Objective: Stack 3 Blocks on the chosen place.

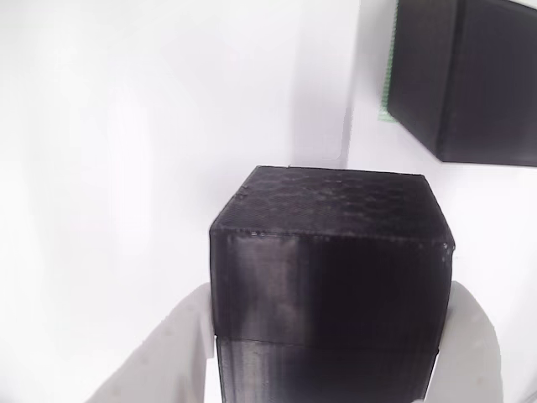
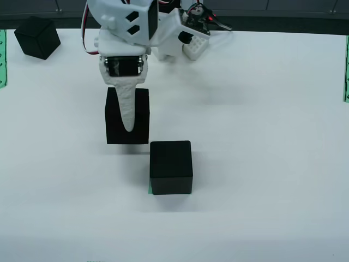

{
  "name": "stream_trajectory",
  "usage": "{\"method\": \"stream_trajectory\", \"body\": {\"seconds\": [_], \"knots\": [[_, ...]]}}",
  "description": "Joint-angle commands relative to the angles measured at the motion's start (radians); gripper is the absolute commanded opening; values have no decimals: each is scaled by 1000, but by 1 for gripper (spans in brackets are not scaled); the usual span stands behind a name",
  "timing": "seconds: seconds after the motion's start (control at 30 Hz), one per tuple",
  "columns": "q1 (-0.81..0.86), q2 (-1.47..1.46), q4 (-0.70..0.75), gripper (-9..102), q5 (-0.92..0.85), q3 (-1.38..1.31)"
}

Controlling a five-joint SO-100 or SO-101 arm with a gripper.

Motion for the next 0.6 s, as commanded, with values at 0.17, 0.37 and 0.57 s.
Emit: {"method": "stream_trajectory", "body": {"seconds": [0.17, 0.37, 0.57], "knots": [[-94, 89, 9, 24, 126, -52], [-179, 55, 9, 24, 253, -106], [-268, 11, 9, 24, 339, -183]]}}
